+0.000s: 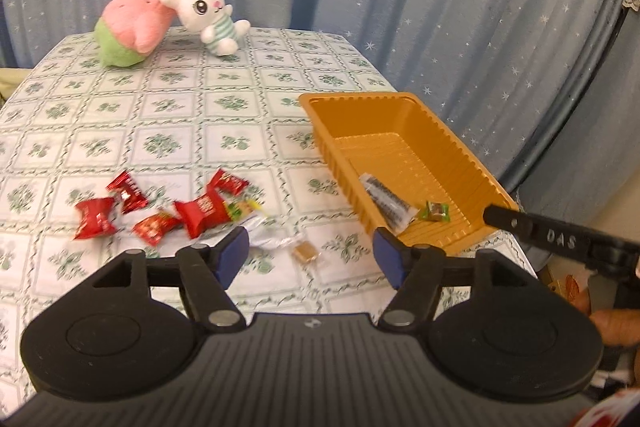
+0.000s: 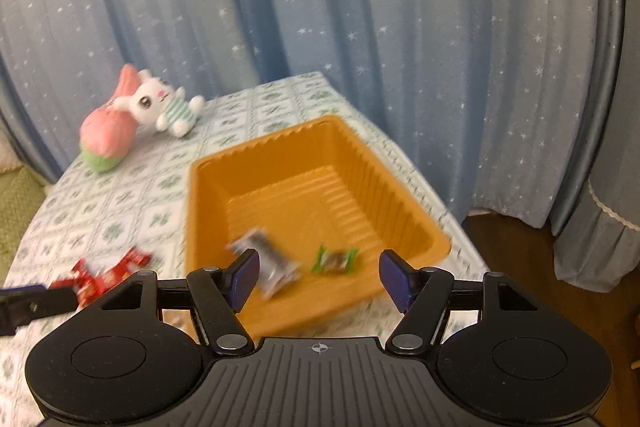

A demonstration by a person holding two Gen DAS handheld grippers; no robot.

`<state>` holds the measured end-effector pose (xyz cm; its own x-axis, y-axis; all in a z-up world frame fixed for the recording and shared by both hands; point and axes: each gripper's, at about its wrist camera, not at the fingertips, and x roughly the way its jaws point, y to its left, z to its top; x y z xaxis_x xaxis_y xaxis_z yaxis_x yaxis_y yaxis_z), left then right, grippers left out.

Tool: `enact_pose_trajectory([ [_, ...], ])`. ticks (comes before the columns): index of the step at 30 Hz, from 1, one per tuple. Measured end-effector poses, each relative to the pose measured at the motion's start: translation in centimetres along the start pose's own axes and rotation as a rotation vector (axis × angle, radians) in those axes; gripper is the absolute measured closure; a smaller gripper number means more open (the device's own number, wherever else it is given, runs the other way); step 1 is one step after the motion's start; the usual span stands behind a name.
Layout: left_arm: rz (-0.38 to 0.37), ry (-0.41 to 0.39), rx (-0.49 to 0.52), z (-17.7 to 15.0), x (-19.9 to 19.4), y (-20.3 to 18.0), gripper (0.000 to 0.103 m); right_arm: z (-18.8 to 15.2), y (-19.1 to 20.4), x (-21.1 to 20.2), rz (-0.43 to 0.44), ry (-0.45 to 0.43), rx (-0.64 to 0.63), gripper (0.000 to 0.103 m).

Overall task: Organize snacks
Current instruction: 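Move both tools back toward the remaining snacks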

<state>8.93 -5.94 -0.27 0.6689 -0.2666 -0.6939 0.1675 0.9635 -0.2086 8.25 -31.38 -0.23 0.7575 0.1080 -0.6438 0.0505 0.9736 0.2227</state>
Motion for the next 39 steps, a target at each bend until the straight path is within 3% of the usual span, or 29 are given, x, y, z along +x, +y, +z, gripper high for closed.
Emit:
enact_pose_trajectory([
  [7,0.024,-0.01,-0.026,-1.7,-2.8,1.9,0.028,-2.4,3.2,-2.5,0.037,0.027,-0.036,0.037],
  [25,0.108,0.014,-0.039,-4.7,-6.3,6.6,0.027,-4.9,8.5,-4.0,0.096,0.063,-0.128,0.037],
  [35,0.092,0.013,0.037,-4.8,-5.5,6.9,0.028,-5.7,9.8,-3.3,0.096,0.066,-0.184,0.037],
  [39,0.046,0.034,0.095,-4.6,-3.9,7.2,0.037,-6.3,10.3,-2.5,0.097,0.074,-0.205,0.037],
])
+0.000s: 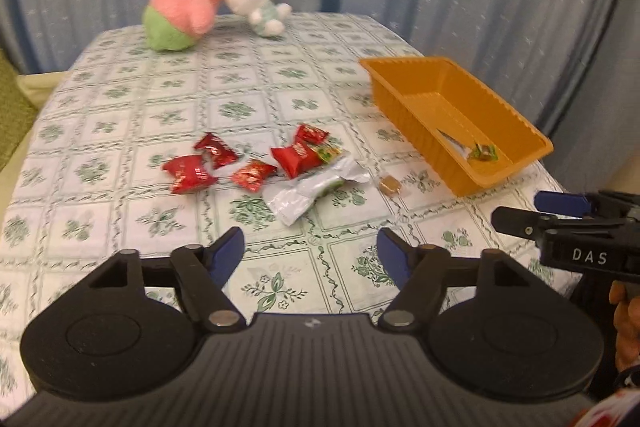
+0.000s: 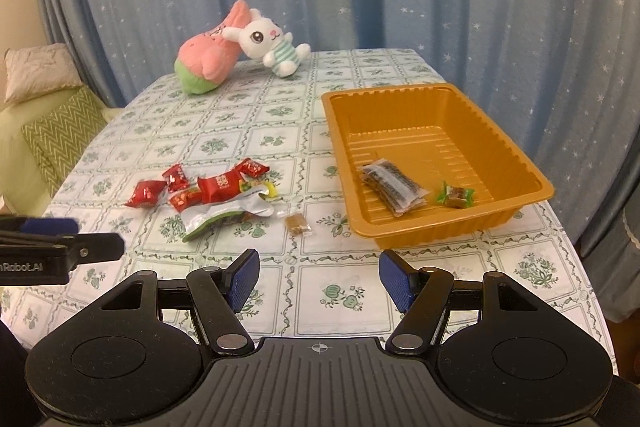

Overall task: Organize snacks
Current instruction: 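Move both tools back toward the remaining snacks, then grasp the silver-green snack pack with the left gripper while the right approaches the small clear candy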

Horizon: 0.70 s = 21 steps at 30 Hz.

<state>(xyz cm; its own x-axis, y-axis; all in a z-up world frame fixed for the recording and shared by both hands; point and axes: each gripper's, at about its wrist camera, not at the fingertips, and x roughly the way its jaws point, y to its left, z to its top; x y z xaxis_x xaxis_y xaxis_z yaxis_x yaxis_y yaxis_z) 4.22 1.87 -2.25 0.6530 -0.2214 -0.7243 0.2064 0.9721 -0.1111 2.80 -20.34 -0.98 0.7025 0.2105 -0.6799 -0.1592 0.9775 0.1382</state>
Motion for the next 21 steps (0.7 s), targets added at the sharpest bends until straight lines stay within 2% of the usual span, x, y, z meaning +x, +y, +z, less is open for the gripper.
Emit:
enact_pose_trajectory([
  [7,-0.052,0.021,0.143,0.8,4.1,0.1,0.04,-1.0,0.6,3.0,0.009,0.037,-0.032,0.037],
  [9,-0.067,0.029,0.207,1.1,5.6,-0.2,0.044,-1.3,0.7,4.1,0.015,0.05,-0.039,0.037],
  [13,-0.105,0.037,0.336,2.1,8.5,-0.8,0.051,-1.7,0.8,6.1,0.016,0.075,-0.045,0.048],
  [21,-0.14,0.081,0.486,3.7,13.8,-1.5,0.059,-1.9,0.4,8.9,0.025,0.076,-0.027,0.049],
])
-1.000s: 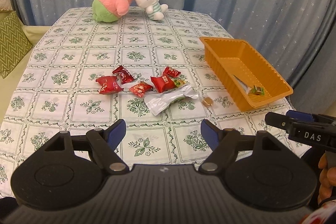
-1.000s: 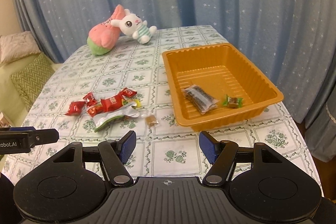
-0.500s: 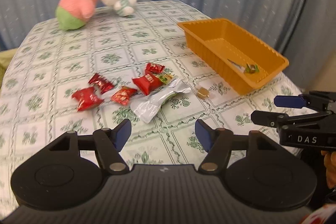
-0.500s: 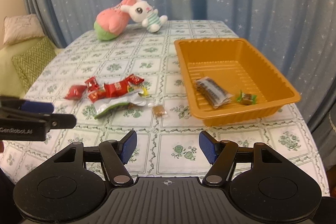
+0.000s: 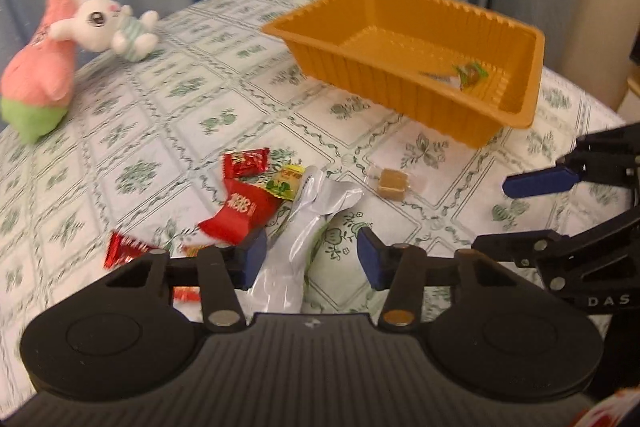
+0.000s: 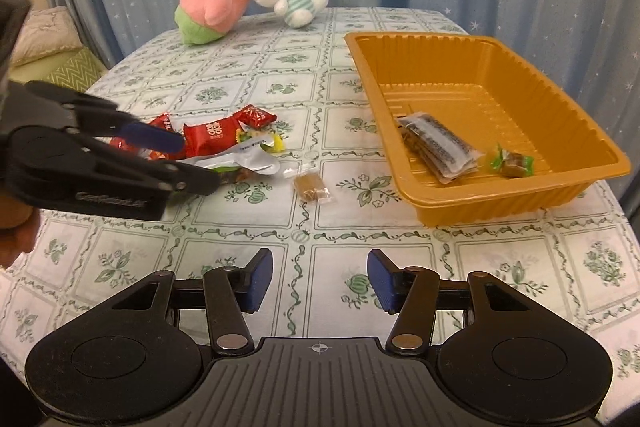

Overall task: Organize snacks
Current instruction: 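Grasp the silver-green snack pack with the left gripper while the right approaches the small clear candy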

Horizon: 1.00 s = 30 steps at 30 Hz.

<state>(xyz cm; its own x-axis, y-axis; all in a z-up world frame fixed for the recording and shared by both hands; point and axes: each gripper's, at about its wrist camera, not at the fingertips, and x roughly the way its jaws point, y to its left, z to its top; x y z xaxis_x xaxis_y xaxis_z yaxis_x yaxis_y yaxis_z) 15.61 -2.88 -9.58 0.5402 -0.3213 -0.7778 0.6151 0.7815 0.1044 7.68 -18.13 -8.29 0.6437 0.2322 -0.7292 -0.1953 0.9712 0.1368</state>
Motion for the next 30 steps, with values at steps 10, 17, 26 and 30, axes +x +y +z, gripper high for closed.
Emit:
enact_pose_trajectory([
  [10,0.017,0.049,-0.021,0.0,1.7,1.0,0.081,0.8,0.5,2.4,0.014,-0.052,-0.008,0.05],
  [17,-0.001,0.042,-0.304,-2.2,-1.8,2.7,0.083,1.6,1.2,4.8,-0.014,-0.097,-0.031,0.053],
  [26,0.0,0.013,-0.457,-5.0,-4.4,2.4,0.083,2.0,1.6,6.8,-0.043,-0.15,-0.017,0.053],
  [30,0.004,0.006,-0.495,-5.5,-4.8,2.1,0.083,1.8,2.0,6.8,-0.043,-0.159,-0.037,0.062],
])
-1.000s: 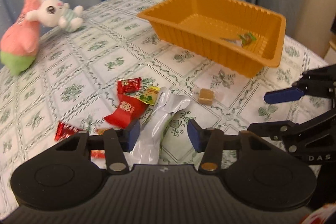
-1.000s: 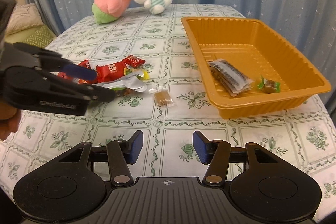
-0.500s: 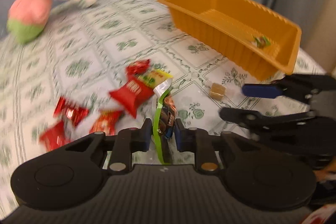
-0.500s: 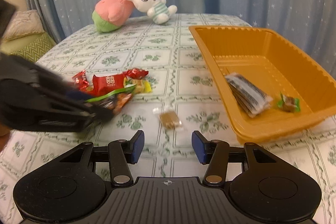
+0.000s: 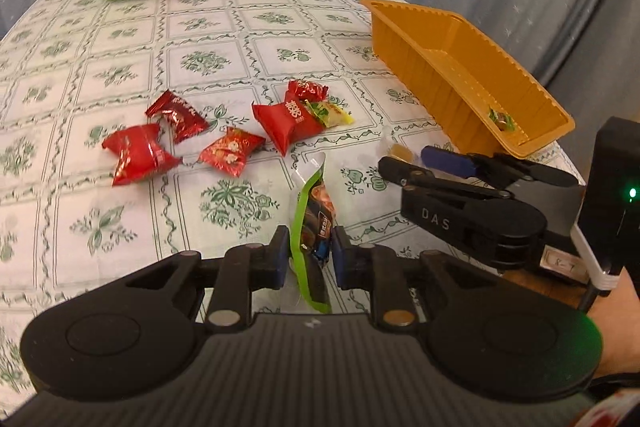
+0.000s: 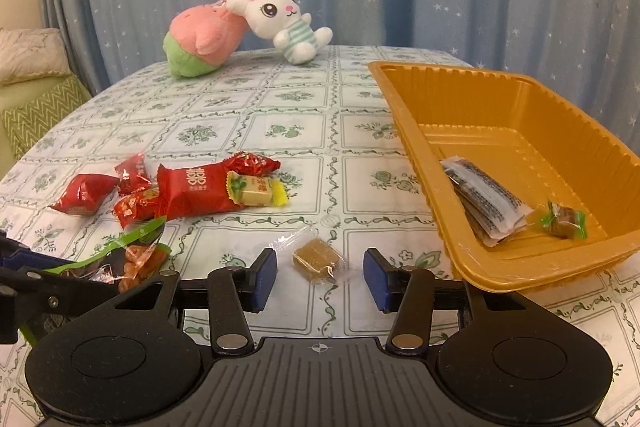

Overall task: Organize snacks
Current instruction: 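Grasp the silver-green snack pack with the left gripper while the right approaches the small clear candy, then grasp the small clear-wrapped candy with the right gripper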

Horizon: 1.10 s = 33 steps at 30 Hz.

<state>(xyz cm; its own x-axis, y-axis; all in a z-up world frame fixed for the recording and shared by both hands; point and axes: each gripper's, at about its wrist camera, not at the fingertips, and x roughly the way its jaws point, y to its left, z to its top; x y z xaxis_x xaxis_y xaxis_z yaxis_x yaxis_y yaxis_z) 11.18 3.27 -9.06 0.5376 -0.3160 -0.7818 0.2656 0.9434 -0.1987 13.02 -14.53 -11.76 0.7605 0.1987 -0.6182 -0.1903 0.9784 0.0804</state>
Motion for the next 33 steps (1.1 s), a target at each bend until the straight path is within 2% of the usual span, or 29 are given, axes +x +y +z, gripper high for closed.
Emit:
enact_pose_trajectory([
  [1,0.001,-0.002,-0.007,-0.2,-0.1,0.0,0.083,0.0,0.0,-0.1,0.003,0.004,-0.002,0.072],
  [2,0.002,-0.004,-0.014,-0.3,-0.2,0.0,0.083,0.0,0.0,-0.2,0.013,0.011,0.0,0.074],
  [13,0.014,-0.018,-0.087,-1.5,-1.3,0.8,0.083,-1.6,2.0,-3.4,0.101,0.084,-0.046,0.075],
  [20,0.013,-0.035,-0.125,-1.9,-2.2,1.2,0.083,-2.0,2.5,-4.8,0.112,0.078,-0.086,0.075],
  [25,0.012,-0.041,-0.134,-2.1,-2.4,1.3,0.084,-2.3,3.2,-4.7,0.126,0.123,-0.161,0.073],
  [28,0.014,-0.047,-0.139,-2.1,-2.6,1.4,0.084,-2.4,3.3,-4.9,0.121,0.094,-0.194,0.062],
  [33,0.019,-0.05,-0.146,-2.1,-2.8,1.5,0.084,-2.4,3.9,-3.8,0.14,0.082,-0.264,0.061],
])
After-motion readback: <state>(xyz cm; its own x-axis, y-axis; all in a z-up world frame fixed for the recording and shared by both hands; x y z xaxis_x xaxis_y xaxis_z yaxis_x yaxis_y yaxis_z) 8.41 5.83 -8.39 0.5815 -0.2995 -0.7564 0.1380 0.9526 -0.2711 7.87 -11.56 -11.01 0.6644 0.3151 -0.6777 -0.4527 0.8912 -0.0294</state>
